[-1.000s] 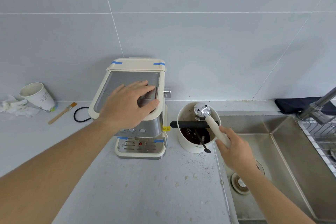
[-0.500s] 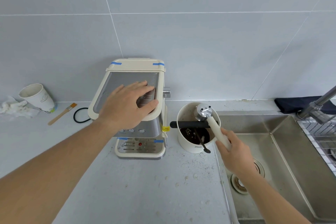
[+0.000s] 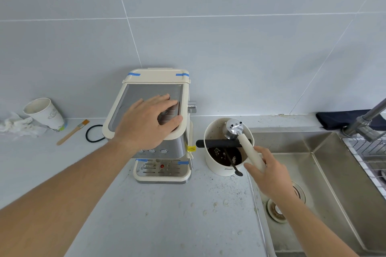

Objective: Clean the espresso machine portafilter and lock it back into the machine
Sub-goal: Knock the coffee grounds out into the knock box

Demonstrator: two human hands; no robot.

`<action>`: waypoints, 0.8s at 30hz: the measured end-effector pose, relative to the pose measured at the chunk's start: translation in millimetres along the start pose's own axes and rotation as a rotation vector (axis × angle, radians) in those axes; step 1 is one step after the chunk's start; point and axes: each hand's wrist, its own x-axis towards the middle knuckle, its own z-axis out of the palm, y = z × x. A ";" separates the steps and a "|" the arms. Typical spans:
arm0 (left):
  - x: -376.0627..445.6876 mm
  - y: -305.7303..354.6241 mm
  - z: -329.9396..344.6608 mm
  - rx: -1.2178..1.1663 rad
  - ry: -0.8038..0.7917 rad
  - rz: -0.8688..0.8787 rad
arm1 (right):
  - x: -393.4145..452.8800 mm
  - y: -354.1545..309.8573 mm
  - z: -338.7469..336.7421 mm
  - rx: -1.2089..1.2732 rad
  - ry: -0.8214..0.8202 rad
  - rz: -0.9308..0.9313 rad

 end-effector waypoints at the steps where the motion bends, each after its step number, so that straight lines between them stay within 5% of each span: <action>1: 0.3 -0.1 0.1 0.000 0.001 0.000 | 0.7 -0.2 0.1 -0.013 0.000 0.007; 13: -0.9 1.7 -0.1 0.011 0.015 -0.006 | -9.5 -17.6 -9.3 0.090 0.035 0.075; 18: -2.1 2.5 -0.3 0.030 0.004 0.006 | -21.4 -29.5 -18.3 0.545 0.017 0.222; 24: -0.2 -1.4 1.2 0.051 -0.003 0.038 | -46.5 -50.0 -31.6 1.149 -0.197 0.401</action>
